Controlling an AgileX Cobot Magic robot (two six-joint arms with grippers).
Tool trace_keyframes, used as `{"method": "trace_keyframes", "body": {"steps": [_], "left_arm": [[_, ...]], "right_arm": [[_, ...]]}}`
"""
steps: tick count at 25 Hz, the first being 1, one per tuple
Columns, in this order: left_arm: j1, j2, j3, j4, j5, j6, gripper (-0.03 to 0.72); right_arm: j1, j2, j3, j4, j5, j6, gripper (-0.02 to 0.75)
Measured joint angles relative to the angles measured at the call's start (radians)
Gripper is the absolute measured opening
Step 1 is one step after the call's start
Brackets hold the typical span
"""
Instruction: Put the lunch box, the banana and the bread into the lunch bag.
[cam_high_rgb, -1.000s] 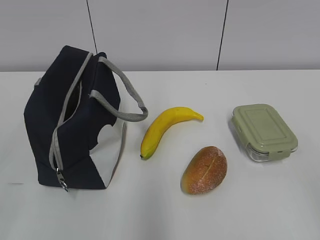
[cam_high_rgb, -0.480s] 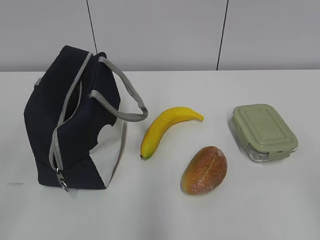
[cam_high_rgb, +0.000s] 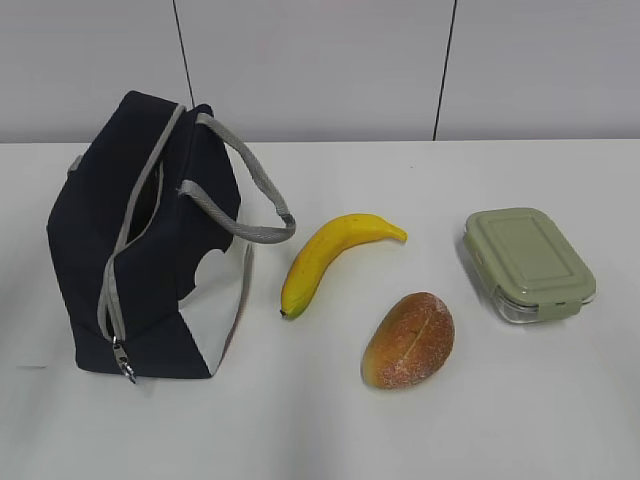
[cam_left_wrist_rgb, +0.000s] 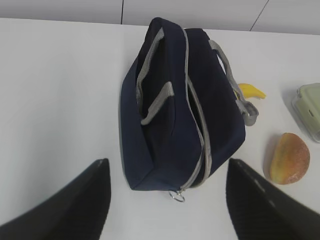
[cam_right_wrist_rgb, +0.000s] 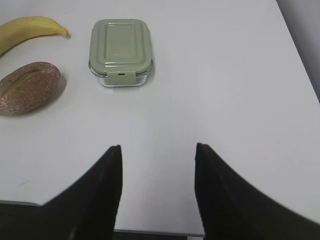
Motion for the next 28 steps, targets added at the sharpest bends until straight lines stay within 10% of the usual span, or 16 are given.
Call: {"method": "trace_keyframes", "body": {"steps": [19,28], "left_arm": [[-0.074,0.963,-0.69,-0.11,0.238,0.05,0.424],[-0.077,1.152,-0.763,-0.05,0.238,0.026,0.325]], "right_arm": [[0.0,0.0,0.0,0.0,0.0,0.0,0.377],[0.0,0.0,0.0,0.0,0.0,0.0,0.377]]}}
